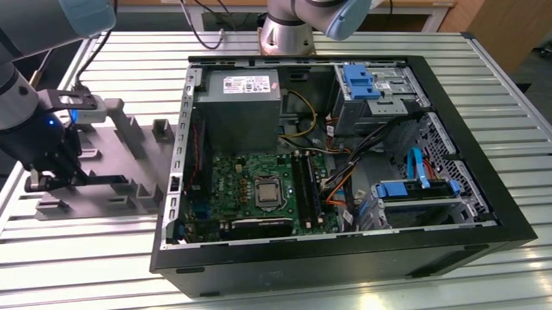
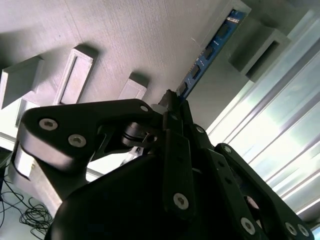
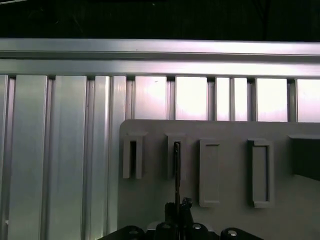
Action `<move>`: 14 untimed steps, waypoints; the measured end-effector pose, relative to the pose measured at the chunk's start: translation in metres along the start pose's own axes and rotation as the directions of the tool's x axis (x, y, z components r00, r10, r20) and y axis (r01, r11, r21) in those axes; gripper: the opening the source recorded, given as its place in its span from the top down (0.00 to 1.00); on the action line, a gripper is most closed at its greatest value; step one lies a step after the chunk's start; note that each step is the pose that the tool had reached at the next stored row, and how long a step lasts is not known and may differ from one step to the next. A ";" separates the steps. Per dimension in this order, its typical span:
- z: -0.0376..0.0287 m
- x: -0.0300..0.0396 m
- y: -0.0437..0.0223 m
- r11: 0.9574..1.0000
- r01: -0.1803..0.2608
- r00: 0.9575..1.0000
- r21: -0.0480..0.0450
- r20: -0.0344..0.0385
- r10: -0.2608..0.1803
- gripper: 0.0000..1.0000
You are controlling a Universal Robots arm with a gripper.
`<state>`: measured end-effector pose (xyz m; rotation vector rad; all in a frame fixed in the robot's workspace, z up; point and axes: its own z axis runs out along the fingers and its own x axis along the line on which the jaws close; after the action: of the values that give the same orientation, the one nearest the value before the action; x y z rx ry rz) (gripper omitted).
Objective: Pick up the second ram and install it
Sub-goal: 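Pick up the second ram and move it above second insertion slot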
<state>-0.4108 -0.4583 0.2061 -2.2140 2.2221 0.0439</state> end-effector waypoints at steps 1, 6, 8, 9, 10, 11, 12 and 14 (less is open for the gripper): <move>-0.0024 0.0000 0.0001 1.000 0.000 1.000 0.000 0.000 0.000 0.86; -0.0158 -0.0004 0.0003 1.000 0.000 1.000 0.000 0.000 0.000 0.86; -0.0213 -0.0005 0.0004 1.000 0.000 1.000 0.000 0.000 0.000 0.86; -0.0239 -0.0005 0.0004 1.000 0.000 1.000 0.000 0.000 0.000 0.86; -0.0264 -0.0006 0.0004 1.000 0.000 1.000 0.000 0.000 0.000 0.86; -0.0289 -0.0007 0.0005 1.000 0.000 1.000 0.000 0.000 0.000 0.86; -0.0310 -0.0007 0.0005 1.000 0.000 1.000 0.000 0.000 0.000 0.86; -0.0323 -0.0007 0.0005 1.000 0.000 1.000 0.000 0.000 0.000 0.86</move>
<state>-0.4108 -0.4583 0.2383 -2.2139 2.2220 0.0439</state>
